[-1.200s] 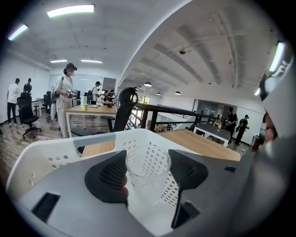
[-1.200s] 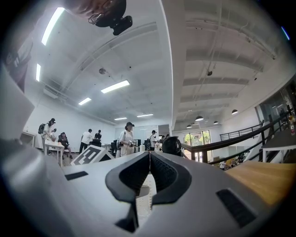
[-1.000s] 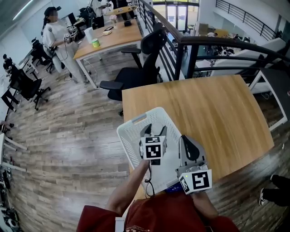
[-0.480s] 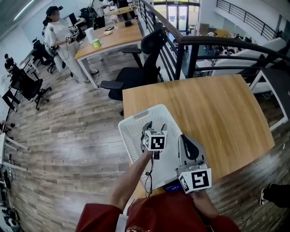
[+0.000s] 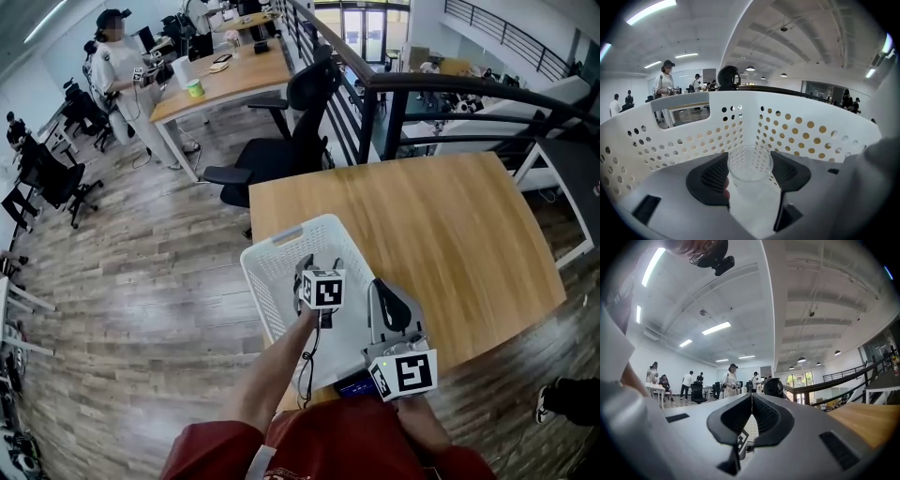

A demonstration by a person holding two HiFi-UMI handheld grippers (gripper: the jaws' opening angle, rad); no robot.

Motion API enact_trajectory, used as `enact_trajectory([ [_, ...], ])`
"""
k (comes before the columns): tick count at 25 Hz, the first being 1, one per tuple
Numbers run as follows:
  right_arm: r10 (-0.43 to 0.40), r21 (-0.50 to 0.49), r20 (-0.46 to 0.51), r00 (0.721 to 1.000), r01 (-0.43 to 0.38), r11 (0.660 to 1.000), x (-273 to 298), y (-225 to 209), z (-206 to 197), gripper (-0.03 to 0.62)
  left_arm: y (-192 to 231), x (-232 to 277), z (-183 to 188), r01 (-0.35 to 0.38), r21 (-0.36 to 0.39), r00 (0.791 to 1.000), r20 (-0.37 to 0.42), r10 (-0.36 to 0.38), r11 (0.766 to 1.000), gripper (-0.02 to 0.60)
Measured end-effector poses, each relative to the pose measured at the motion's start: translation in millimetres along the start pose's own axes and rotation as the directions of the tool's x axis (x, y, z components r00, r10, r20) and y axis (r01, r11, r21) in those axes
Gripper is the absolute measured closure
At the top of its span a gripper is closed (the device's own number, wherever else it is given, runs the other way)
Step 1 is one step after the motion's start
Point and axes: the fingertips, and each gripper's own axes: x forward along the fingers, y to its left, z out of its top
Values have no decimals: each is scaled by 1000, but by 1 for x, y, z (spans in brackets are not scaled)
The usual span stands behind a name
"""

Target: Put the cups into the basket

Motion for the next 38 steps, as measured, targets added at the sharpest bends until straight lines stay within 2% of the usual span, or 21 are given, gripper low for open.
enact_trajectory([
  [20,-1,0,-13,1000,1,1000,1,1,-4,582,0,6,5,-10,-21,1000,29,11,1000,293],
  [28,-6,0,-12,1000,6,1000,0,1,-6,582,-4,5,7,10,-16,999,52,-9,1000,290],
  [33,-7,0,-13,1000,7,1000,0,0,-5,582,-5,5,8,18,-15,999,47,-17,1000,235],
  [38,-1,-4,-10,1000,1,1000,0,1,-2,582,-6,1,10,35,-24,999,41,-34,999,219],
])
